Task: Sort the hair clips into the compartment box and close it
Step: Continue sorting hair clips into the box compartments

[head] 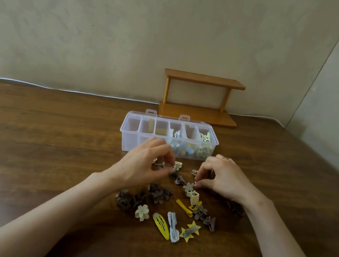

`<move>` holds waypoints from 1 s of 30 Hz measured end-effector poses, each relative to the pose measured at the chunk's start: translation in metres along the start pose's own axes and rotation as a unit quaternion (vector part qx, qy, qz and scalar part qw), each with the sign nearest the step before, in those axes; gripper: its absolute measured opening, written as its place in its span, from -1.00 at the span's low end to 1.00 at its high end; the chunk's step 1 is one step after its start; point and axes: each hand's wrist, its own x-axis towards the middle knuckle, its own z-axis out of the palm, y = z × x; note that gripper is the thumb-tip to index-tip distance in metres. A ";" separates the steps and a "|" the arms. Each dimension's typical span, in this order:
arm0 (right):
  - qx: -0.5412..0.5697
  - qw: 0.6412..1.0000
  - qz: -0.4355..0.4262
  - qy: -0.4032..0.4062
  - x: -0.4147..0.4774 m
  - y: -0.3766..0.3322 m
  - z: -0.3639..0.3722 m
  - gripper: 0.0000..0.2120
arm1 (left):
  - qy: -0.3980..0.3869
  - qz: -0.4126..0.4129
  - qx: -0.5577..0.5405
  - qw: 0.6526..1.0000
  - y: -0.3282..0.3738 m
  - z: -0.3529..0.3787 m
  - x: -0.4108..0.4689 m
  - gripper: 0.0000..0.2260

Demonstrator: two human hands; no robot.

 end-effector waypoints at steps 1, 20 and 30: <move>-0.002 1.000 -0.002 -0.001 0.000 0.000 0.000 -0.92 | -0.025 0.014 -0.005 1.000 0.006 0.002 0.000 -0.86; 0.236 0.941 0.026 0.243 0.069 -0.027 -0.012 -0.93 | -0.134 0.071 0.057 0.987 0.012 0.021 -0.003 -0.87; 0.194 0.944 0.027 0.266 0.075 -0.021 -0.015 -0.87 | 0.052 -0.080 -0.042 0.995 0.000 0.006 -0.001 -0.92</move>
